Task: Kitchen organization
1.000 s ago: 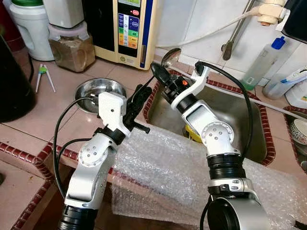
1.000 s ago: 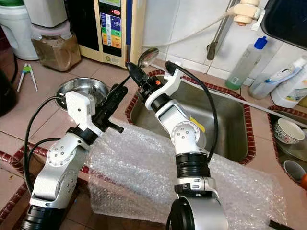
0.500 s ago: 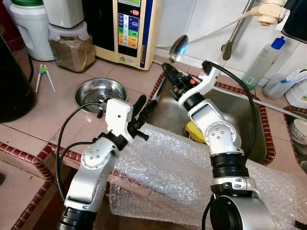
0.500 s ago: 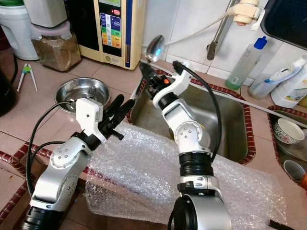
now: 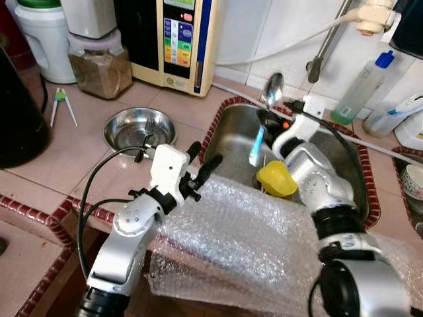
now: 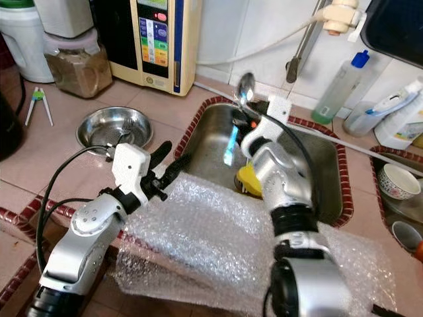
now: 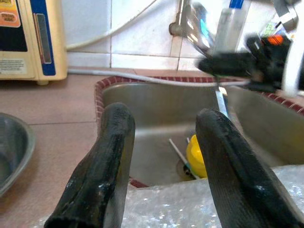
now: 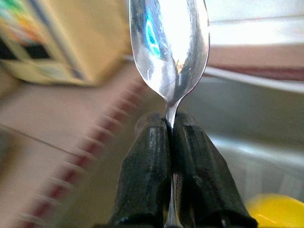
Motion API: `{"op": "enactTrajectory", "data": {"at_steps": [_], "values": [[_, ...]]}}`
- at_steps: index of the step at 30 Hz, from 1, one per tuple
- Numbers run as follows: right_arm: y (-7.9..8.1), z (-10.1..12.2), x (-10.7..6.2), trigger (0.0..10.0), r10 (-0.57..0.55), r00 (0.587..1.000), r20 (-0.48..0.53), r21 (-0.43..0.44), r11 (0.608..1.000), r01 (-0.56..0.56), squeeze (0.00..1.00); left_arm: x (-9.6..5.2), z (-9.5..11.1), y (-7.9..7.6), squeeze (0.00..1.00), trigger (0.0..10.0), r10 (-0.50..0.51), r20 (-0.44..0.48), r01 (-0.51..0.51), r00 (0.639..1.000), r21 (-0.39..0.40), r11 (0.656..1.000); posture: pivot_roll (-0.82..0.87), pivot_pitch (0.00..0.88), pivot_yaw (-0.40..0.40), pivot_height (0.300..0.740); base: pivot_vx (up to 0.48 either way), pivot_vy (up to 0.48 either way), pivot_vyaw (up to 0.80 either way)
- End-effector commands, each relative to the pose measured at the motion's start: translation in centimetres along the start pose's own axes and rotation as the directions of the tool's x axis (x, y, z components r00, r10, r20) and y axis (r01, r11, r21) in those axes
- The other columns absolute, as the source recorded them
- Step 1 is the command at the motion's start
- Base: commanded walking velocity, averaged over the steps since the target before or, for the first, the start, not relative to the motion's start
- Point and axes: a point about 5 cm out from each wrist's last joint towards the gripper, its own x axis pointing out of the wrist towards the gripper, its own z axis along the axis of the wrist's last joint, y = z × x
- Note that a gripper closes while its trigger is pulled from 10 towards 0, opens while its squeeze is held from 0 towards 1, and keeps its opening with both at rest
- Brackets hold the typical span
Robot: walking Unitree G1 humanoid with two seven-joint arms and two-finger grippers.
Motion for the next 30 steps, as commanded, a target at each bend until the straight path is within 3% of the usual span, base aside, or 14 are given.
{"op": "enactTrajectory", "data": {"at_steps": [1, 4, 10, 11, 12, 13, 24, 26, 30], "values": [[-1.3, -0.5, -0.3, 0.0, -0.067, 0.997, -0.025, -0.041, 0.997, 0.066, 0.0, 0.1, -0.3, -0.5, 1.0, 10.0, -0.026, -0.021, 0.026, 0.999, 0.001, 1.0, 0.14, 0.095, -0.116, 0.74, 0.0, 0.0, 0.0], [-3.4, -1.6, -0.9, 0.0, -0.185, 0.979, -0.082, -0.08, 0.981, 0.179, 0.0, 0.0, -0.5, -0.7, 1.0, 10.0, -0.041, -0.037, 0.041, 0.999, -0.002, 0.999, 0.14, 0.096, -0.115, 0.74, 0.0, 0.0, 0.0], [-4.1, -3.5, -1.3, 0.0, -0.226, 0.963, -0.145, -0.132, 0.969, 0.208, 0.0, 0.0, -1.2, -1.0, 1.0, 10.0, -0.07, -0.087, 0.07, 0.994, -0.002, 0.998, 0.14, 0.097, -0.11, 0.74, 0.0, 0.0, 0.0], [-4.0, -3.6, -1.3, 3.2, -0.222, 0.963, -0.152, -0.127, 0.971, 0.204, 0.0, -0.1, -1.2, -1.0, 1.0, 10.0, -0.07, -0.088, 0.071, 0.994, 0.003, 0.997, 0.14, 0.097, -0.11, 0.74, 0.0, 0.0, 0.0], [-3.9, -3.8, -1.2, 8.1, -0.225, 0.961, -0.161, -0.128, 0.97, 0.206, 0.65, -0.1, -1.2, -1.0, 1.0, 10.0, -0.071, -0.088, 0.071, 0.994, 0.005, 0.997, 0.14, 0.098, -0.109, 0.74, 0.0, 0.0, 0.0], [-3.8, -4.1, -1.3, 10.0, -0.226, 0.959, -0.168, -0.125, 0.97, 0.207, 1.0, 0.0, -1.2, -1.0, 1.0, 10.0, -0.069, -0.085, 0.069, 0.994, 0.001, 0.998, 0.14, 0.098, -0.109, 0.74, 0.0, 0.0, 0.0], [-3.7, -4.9, -1.2, 10.0, -0.219, 0.955, -0.199, -0.104, 0.974, 0.202, 1.0, -0.1, -1.3, -1.0, 1.0, 10.0, -0.059, -0.094, 0.06, 0.994, 0.009, 0.998, 0.14, 0.101, -0.115, 0.74, 0.0, 0.0, 0.0], [-3.6, -4.7, -1.1, 10.0, -0.214, 0.958, -0.189, -0.109, 0.975, 0.196, 1.0, -0.1, -1.2, -0.8, 1.0, 10.0, -0.036, -0.09, 0.04, 0.995, 0.04, 0.998, 0.14, 0.101, -0.114, 0.74, 0.0, 0.0, 0.0], [-2.7, -3.9, -0.7, 10.0, -0.17, 0.978, -0.12, -0.16, 0.976, 0.15, 1.0, 0.2, -0.1, 0.6, 1.0, 10.0, 0.093, -0.014, -0.092, 0.996, 0.071, 0.993, 0.14, 0.103, -0.115, 0.74, 0.0, 0.0, 0.0]]}}
